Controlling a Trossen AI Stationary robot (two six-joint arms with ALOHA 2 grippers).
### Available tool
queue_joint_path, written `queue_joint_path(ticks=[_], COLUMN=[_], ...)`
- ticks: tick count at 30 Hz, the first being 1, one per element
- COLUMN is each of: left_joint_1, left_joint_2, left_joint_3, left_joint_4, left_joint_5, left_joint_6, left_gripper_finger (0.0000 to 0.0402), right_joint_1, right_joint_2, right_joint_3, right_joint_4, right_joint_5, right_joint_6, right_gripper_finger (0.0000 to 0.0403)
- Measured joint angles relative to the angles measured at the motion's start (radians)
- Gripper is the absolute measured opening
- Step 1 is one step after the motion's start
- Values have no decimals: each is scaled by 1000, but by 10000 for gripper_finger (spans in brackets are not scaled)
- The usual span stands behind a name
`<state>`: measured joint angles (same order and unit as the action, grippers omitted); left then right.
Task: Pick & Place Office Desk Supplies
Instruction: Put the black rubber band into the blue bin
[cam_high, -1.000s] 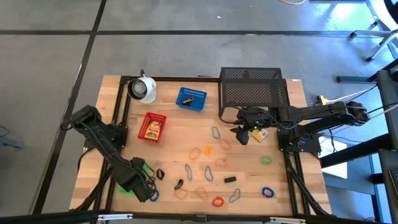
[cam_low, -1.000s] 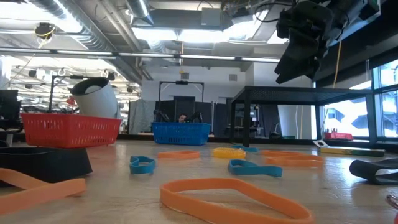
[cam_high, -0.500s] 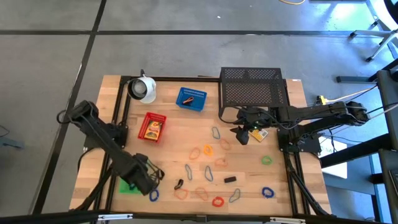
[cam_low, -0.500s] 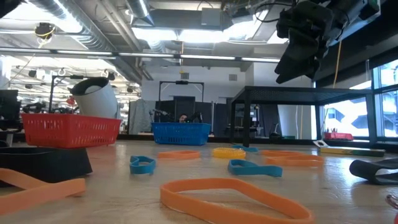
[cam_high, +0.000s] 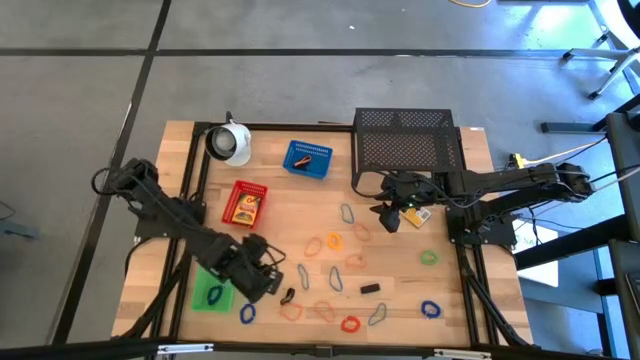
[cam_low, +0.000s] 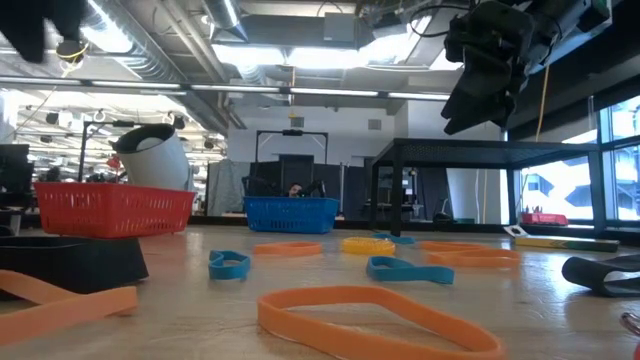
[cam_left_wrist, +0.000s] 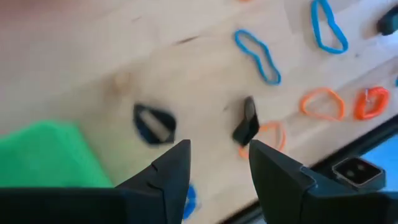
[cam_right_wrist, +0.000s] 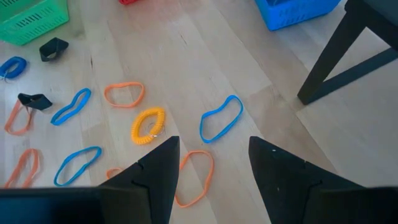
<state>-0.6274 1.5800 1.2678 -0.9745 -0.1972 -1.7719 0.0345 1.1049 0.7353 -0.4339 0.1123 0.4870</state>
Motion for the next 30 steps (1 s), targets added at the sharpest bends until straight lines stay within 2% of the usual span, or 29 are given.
queue_joint_path(ticks=[4, 8, 12, 15, 21, 30], left_joint_1=[54, 95, 112, 114, 110, 119], left_joint_2=[62, 140, 208, 247, 307, 385], left_joint_3=[0, -1, -1, -1, -1, 0], left_joint_4=[71, 225, 349, 414, 438, 432], left_joint_5=[27, 63, 146, 211, 279, 283], left_joint_6=[123, 330, 545, 626, 614, 500], left_gripper_finger=[159, 160, 159, 160, 160, 156], right_joint_1=[0, 0, 0, 0, 0, 0], right_joint_2=[0, 0, 0, 0, 0, 0], right_joint_3=[0, 0, 0, 0, 0, 0], right_joint_4=[0, 0, -1, -1, -1, -1], right_joint_5=[0, 1, 0, 0, 0, 3], right_joint_6=[0, 0, 0, -1, -1, -40], right_gripper_finger=[195, 194, 194, 194, 194, 194])
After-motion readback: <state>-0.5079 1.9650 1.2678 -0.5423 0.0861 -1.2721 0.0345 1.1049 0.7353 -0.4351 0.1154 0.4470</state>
